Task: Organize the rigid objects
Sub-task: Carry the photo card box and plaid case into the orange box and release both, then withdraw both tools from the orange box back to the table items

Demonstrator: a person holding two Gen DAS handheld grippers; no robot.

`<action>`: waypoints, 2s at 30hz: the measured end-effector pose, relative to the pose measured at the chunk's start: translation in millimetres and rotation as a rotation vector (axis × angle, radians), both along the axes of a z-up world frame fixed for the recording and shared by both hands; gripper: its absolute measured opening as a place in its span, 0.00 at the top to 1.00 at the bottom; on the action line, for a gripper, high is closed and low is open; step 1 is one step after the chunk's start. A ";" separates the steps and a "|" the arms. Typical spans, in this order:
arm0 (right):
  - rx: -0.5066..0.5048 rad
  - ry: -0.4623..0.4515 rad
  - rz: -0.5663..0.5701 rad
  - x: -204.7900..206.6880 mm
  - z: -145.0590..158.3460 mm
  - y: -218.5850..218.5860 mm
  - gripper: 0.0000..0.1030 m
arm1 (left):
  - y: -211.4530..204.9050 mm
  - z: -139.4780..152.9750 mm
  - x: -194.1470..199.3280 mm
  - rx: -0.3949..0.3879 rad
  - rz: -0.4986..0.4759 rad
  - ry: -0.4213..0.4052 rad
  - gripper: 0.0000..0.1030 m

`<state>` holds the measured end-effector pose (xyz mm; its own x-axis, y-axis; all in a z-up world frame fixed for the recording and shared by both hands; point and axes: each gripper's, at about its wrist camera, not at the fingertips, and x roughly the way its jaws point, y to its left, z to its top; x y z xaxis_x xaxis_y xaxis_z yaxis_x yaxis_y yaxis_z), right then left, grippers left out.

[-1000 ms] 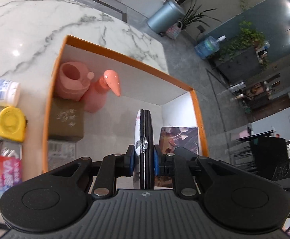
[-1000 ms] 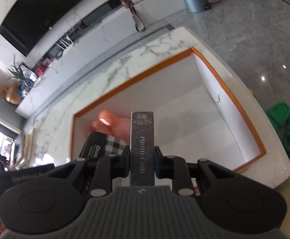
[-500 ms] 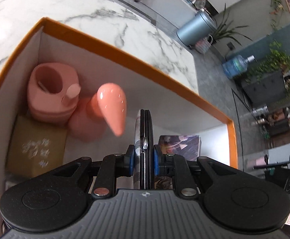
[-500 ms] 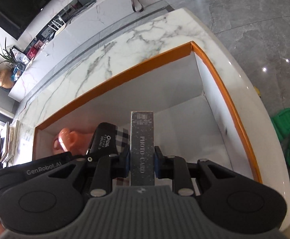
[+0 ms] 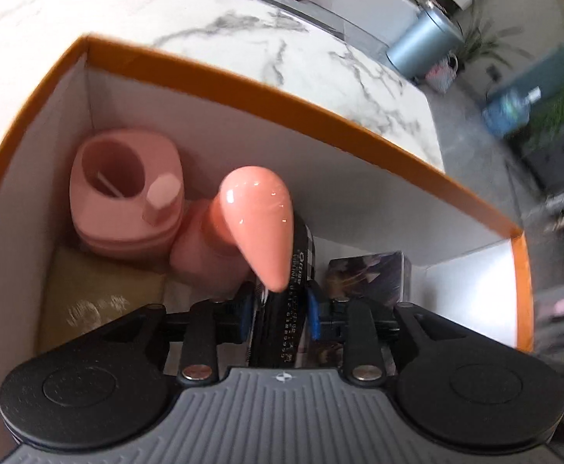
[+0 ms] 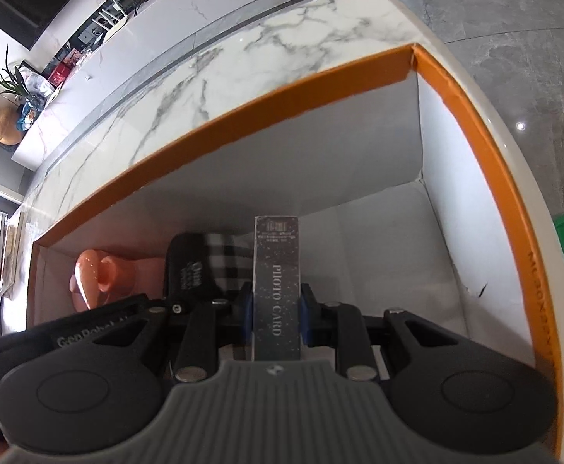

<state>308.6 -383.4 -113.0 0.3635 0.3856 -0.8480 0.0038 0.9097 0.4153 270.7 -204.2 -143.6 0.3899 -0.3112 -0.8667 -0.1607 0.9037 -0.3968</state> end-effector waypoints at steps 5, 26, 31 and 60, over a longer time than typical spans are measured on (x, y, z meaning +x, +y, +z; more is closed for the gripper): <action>-0.028 0.000 0.009 0.9 0.6 3.2 0.77 | 0.8 7.4 -3.2 0.054 -0.074 0.019 0.65; -0.302 -0.033 0.185 8.4 9.6 24.7 0.61 | -47.0 15.7 -31.8 0.343 -0.573 0.043 0.46; -0.351 -0.018 0.254 12.5 4.4 23.4 0.54 | -49.6 11.8 -30.2 0.340 -0.573 0.084 0.47; -0.224 -0.031 0.049 31.7 -3.7 20.1 0.62 | -25.4 23.8 -47.5 0.283 -0.495 0.083 0.55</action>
